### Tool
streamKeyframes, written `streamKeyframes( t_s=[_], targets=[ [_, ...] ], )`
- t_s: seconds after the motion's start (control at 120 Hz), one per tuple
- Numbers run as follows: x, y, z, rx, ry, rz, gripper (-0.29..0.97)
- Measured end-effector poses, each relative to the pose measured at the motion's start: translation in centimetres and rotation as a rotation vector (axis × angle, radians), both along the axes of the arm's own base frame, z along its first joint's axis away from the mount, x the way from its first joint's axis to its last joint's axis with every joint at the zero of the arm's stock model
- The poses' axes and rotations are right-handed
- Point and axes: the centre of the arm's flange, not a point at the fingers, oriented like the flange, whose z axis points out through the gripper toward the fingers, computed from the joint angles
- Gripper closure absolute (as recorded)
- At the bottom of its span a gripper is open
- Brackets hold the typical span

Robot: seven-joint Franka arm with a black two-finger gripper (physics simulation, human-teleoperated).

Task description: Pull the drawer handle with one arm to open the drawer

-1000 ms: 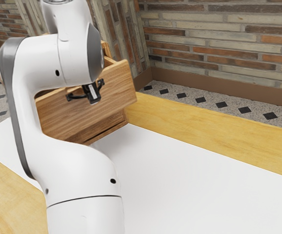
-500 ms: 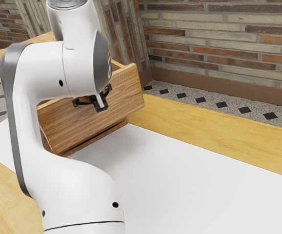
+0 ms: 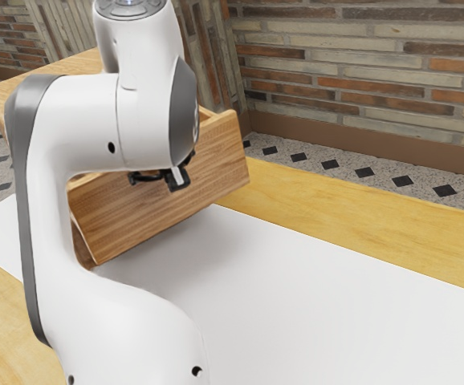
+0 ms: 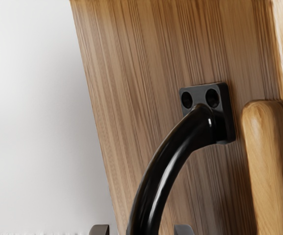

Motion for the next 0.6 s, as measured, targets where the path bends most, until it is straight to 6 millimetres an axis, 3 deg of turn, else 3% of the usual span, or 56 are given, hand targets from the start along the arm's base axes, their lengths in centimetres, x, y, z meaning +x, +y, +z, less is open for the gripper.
streamKeyframes(
  t_s=[0.375,0.525,0.6],
  targets=[
    [-0.1,-1.9,0.2,0.01,-0.01,0.008,0.59],
    [-1.5,-5.2,2.6,0.048,-0.049,-0.017,0.55],
    [-3.0,-8.9,6.5,0.073,-0.083,-0.086,0.41]
  ],
)
